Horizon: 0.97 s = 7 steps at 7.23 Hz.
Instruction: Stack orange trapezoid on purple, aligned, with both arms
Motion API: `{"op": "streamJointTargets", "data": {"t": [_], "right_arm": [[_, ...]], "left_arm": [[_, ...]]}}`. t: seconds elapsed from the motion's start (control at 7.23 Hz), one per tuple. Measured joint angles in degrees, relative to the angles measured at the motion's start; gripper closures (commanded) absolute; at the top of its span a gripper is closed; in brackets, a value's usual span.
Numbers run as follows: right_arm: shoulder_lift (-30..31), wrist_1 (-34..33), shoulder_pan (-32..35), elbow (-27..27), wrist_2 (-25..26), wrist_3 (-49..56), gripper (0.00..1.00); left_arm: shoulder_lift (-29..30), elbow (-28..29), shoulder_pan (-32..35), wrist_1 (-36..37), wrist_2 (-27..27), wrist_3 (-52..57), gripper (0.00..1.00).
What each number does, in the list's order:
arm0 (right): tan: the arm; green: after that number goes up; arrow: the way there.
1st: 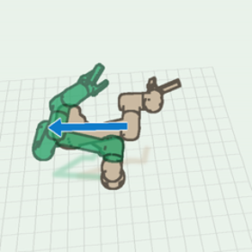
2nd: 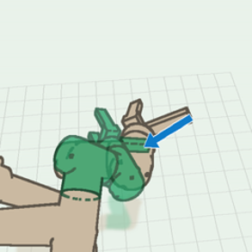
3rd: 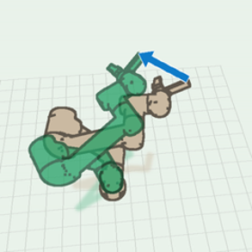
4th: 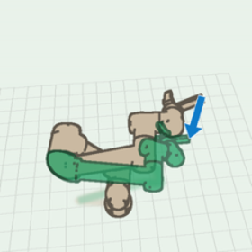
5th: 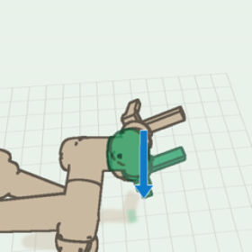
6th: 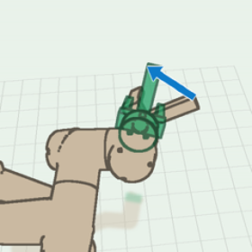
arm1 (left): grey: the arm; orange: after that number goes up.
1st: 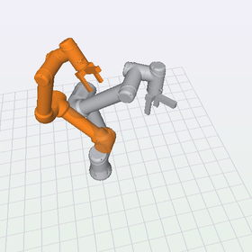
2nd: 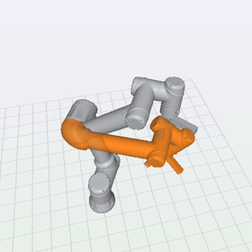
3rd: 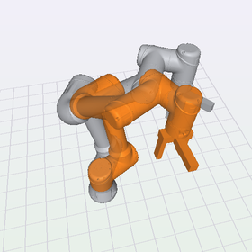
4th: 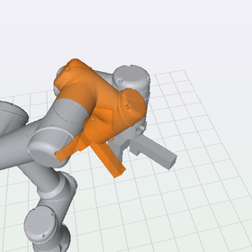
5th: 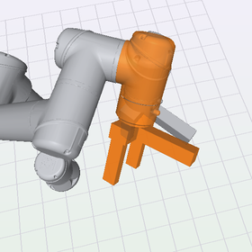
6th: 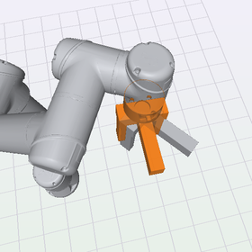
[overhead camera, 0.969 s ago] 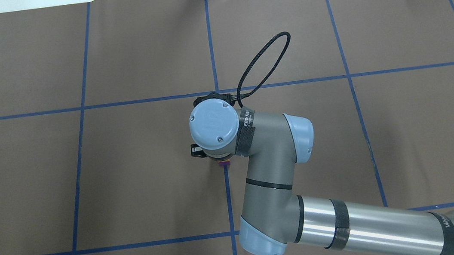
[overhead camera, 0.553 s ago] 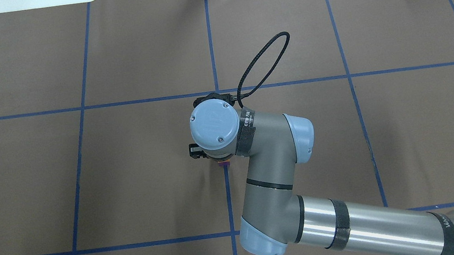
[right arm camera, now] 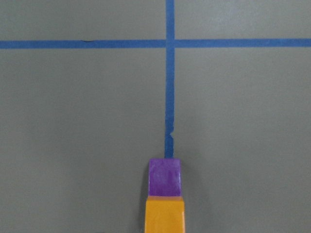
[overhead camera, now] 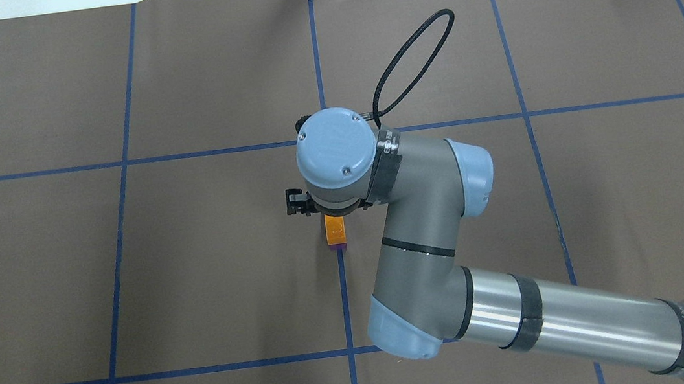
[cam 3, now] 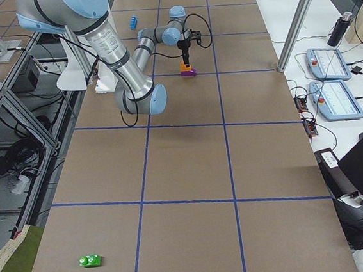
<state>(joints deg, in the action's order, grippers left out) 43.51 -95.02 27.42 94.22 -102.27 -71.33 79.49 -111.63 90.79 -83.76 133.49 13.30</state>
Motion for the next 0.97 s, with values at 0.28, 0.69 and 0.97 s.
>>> {"op": "streamJointTargets", "data": {"t": [0.28, 0.69, 0.97], "right_arm": [[3.2, -5.1, 8.8, 7.2, -8.5, 7.7, 0.0], [13.5, -6.9, 26.6, 12.5, -21.4, 28.2, 0.0], [22.1, -7.5, 37.7, 12.3, -24.8, 49.1, 0.0]], "left_arm": [[-0.3, 0.1, 0.0, 0.0, 0.0, -0.2, 0.0], [-0.4, 0.4, 0.5, -2.2, 0.0, -0.5, 0.0], [-0.4, 1.5, 1.1, -2.1, -0.3, -0.8, 0.0]]}}
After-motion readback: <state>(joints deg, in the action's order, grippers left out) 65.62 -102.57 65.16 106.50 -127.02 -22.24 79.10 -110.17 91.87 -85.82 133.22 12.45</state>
